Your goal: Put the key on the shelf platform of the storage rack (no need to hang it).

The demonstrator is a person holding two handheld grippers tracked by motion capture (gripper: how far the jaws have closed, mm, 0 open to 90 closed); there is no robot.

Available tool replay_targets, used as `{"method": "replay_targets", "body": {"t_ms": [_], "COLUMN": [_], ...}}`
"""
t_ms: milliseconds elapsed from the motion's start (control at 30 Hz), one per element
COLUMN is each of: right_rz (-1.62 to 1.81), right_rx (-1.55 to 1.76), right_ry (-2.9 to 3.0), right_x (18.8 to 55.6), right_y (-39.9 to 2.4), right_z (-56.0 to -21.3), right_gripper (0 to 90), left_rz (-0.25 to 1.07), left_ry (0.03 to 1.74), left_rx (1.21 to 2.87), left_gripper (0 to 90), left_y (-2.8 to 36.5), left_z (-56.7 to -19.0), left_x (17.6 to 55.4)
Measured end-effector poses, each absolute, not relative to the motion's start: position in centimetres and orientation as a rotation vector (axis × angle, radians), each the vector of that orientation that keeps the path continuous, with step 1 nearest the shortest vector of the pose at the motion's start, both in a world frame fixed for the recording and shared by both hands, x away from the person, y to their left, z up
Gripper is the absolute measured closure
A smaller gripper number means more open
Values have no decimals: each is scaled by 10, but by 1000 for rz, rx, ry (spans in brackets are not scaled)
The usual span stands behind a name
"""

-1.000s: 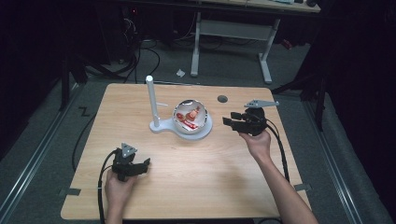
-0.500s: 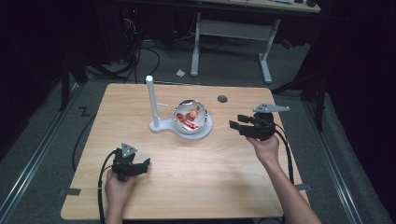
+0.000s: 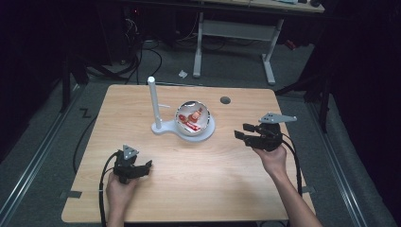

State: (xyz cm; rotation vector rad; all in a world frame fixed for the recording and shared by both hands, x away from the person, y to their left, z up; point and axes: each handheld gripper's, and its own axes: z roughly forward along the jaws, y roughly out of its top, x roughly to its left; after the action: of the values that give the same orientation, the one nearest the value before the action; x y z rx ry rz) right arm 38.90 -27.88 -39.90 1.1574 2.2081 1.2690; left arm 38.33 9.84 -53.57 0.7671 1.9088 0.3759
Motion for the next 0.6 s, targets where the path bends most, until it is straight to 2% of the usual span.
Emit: {"method": "replay_targets", "body": {"t_ms": [367,500,600], "right_rz": [1279,1257,1176], "right_rx": [1187,1215,1236], "right_ry": [2211,2200,2167], "right_x": [376,373,371], "right_y": [-284,-285,-284], "right_z": [-422,-442,-467], "right_gripper": [465,426,430], "left_rz": [376,377,375], "left_ry": [1910,1910,1919], "left_rx": [765,763,748], "left_gripper": [231,231,243], "left_y": [98,98,98], "left_z": [-536,-536,-535], "left_x": [383,383,384]}}
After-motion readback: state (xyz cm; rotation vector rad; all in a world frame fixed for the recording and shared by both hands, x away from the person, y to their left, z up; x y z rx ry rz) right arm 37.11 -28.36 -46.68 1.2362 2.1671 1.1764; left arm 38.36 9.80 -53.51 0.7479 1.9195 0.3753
